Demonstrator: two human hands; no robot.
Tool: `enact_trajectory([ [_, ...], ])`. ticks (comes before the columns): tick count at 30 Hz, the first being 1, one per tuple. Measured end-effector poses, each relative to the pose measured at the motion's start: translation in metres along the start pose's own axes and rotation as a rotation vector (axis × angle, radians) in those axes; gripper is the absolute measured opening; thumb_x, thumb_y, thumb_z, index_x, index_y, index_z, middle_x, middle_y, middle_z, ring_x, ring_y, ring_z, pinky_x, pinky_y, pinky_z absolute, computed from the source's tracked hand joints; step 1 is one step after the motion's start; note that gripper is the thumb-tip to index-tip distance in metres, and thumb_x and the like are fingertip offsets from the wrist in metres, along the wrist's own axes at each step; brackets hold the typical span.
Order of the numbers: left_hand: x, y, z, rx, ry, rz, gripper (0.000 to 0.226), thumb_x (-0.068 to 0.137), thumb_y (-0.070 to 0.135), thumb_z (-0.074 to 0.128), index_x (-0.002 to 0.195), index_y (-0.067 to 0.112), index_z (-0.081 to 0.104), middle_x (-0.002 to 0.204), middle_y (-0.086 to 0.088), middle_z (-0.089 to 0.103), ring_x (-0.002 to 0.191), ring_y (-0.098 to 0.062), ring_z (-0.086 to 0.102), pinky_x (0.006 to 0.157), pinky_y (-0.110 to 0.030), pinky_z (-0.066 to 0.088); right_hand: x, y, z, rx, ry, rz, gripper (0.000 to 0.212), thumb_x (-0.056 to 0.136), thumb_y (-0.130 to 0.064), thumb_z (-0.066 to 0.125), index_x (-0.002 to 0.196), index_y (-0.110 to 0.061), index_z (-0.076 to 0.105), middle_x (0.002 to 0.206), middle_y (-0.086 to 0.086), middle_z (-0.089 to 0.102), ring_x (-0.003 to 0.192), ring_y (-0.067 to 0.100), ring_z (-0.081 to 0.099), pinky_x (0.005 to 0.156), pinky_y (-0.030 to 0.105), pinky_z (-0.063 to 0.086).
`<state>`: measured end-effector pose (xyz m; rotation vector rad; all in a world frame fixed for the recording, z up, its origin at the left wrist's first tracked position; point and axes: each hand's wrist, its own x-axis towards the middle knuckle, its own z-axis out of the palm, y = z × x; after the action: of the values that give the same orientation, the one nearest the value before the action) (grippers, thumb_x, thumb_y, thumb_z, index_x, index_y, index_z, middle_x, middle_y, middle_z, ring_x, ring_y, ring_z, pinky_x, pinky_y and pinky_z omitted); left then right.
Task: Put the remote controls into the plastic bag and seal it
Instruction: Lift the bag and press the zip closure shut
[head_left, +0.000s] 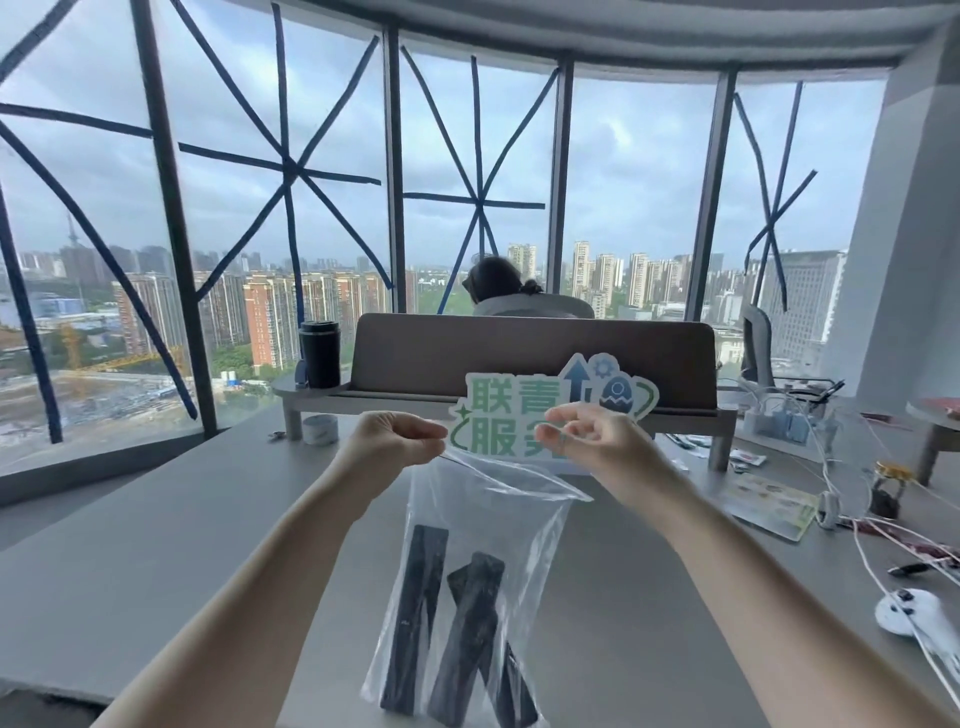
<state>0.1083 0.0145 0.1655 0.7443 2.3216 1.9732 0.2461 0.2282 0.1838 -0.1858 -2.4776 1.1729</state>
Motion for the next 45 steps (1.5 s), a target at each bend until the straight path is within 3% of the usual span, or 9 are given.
enact_trajectory([
  [3,0.0,0.01,0.009,-0.034,-0.012,0.012,0.012,0.075,0.004,0.074,0.087,0.003,0.075,0.086,-0.017,0.075,0.076,-0.021,0.069,0.078,-0.023,0.058,-0.003,0.007,0.011,-0.315,-0.145,-0.02,0.1,0.057,-0.085,0.059,0.143,-0.035,0.045,0.137,-0.005,0.053,0.126,0.017,0.05,0.103,0.039,0.043],
  [5,0.0,0.016,0.012,-0.059,-0.03,0.016,0.014,0.075,0.002,0.073,0.089,-0.002,0.074,0.084,-0.018,0.072,0.075,-0.022,0.066,0.074,-0.02,0.058,0.002,0.015,0.017,-0.393,-0.143,-0.008,0.085,0.066,-0.071,0.069,0.139,-0.033,0.049,0.136,-0.006,0.057,0.127,0.018,0.051,0.104,0.041,0.044],
  [8,0.001,0.019,0.012,-0.082,-0.034,0.029,0.017,0.075,0.002,0.073,0.091,-0.004,0.073,0.084,-0.017,0.071,0.076,-0.023,0.065,0.071,-0.018,0.058,0.006,0.027,0.019,-0.39,0.019,-0.054,0.017,0.084,-0.044,0.067,0.085,-0.028,0.071,0.085,-0.011,0.071,0.087,0.014,0.067,0.082,0.037,0.057],
  [12,0.002,0.016,0.006,0.037,-0.095,0.07,0.029,0.069,0.001,0.078,0.098,0.004,0.072,0.083,-0.01,0.071,0.069,-0.008,0.065,0.068,-0.009,0.053,0.009,0.026,0.011,-0.245,0.057,-0.076,0.034,0.089,-0.038,0.068,0.06,-0.02,0.07,0.061,-0.005,0.07,0.05,0.005,0.059,0.063,0.03,0.054],
  [16,0.002,0.002,0.005,0.224,-0.058,0.106,0.021,0.072,-0.001,0.075,0.088,0.012,0.074,0.068,-0.001,0.07,0.056,-0.002,0.061,0.057,-0.007,0.048,0.012,0.016,0.002,-0.106,-0.022,-0.103,0.032,0.09,-0.028,0.069,0.059,-0.019,0.072,0.051,-0.007,0.067,0.039,-0.001,0.053,0.049,0.018,0.046],
  [22,-0.002,-0.002,0.008,0.01,0.049,0.071,0.006,0.08,0.009,0.07,0.083,0.007,0.074,0.069,-0.001,0.071,0.058,-0.01,0.057,0.047,-0.019,0.045,0.014,0.014,-0.015,-0.094,-0.016,-0.108,0.023,0.088,-0.027,0.071,0.076,-0.009,0.078,0.065,0.007,0.074,0.045,0.011,0.051,0.052,0.025,0.046],
  [29,-0.005,0.022,0.043,-0.011,-0.013,0.117,0.006,0.081,0.013,0.069,0.081,0.008,0.072,0.07,0.001,0.063,0.056,-0.007,0.052,0.045,-0.014,0.042,0.011,-0.009,-0.021,-0.454,0.055,-0.126,0.025,0.072,-0.05,0.077,0.092,-0.034,0.075,0.079,-0.016,0.069,0.078,0.004,0.064,0.076,0.033,0.054],
  [41,-0.003,0.046,0.066,0.183,-0.008,0.303,0.013,0.076,0.01,0.072,0.066,0.019,0.071,0.056,0.012,0.061,0.047,0.005,0.051,0.052,-0.009,0.04,0.028,-0.036,-0.014,-0.261,0.018,-0.174,0.008,0.079,-0.023,0.078,0.075,-0.017,0.08,0.064,-0.006,0.073,0.056,0.001,0.057,0.069,0.031,0.055],
  [45,-0.001,0.05,0.067,0.205,0.005,0.316,0.011,0.076,0.012,0.073,0.067,0.018,0.072,0.055,0.013,0.061,0.046,0.005,0.05,0.05,-0.01,0.039,0.031,-0.041,-0.018,-0.272,-0.015,-0.139,0.011,0.081,-0.023,0.076,0.077,-0.013,0.079,0.061,-0.009,0.067,0.052,0.0,0.05,0.058,0.017,0.046],
])
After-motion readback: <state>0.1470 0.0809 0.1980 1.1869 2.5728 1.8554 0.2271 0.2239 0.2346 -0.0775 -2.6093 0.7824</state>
